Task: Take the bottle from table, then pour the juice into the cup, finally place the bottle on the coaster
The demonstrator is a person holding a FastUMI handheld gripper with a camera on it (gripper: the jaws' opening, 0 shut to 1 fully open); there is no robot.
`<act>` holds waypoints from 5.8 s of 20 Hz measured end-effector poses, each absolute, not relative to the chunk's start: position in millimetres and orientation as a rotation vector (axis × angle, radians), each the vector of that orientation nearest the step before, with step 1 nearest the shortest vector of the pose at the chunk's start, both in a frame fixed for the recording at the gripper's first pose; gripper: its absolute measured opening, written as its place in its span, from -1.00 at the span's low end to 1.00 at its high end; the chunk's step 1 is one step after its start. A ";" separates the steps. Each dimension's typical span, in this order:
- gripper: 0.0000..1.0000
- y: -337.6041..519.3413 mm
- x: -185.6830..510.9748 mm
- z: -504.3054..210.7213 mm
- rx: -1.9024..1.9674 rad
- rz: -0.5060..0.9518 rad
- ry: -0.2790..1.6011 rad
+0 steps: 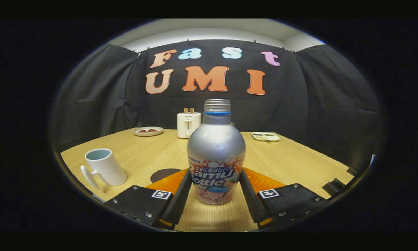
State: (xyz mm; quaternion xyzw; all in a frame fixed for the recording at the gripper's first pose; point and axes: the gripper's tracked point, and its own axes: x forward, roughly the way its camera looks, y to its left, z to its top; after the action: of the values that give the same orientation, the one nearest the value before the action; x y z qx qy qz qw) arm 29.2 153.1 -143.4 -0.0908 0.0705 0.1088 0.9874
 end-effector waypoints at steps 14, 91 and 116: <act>0.52 198.8 1.3 -101.3 -0.607 0.217 0.002; 0.49 284.6 -7.5 -89.9 -1.977 0.207 -0.327; 0.49 288.7 -11.1 -86.3 -2.046 0.217 -0.329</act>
State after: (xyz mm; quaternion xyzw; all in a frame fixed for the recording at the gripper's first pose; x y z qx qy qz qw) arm -11.1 288.7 -86.3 -0.8478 -0.1363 0.0901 0.5044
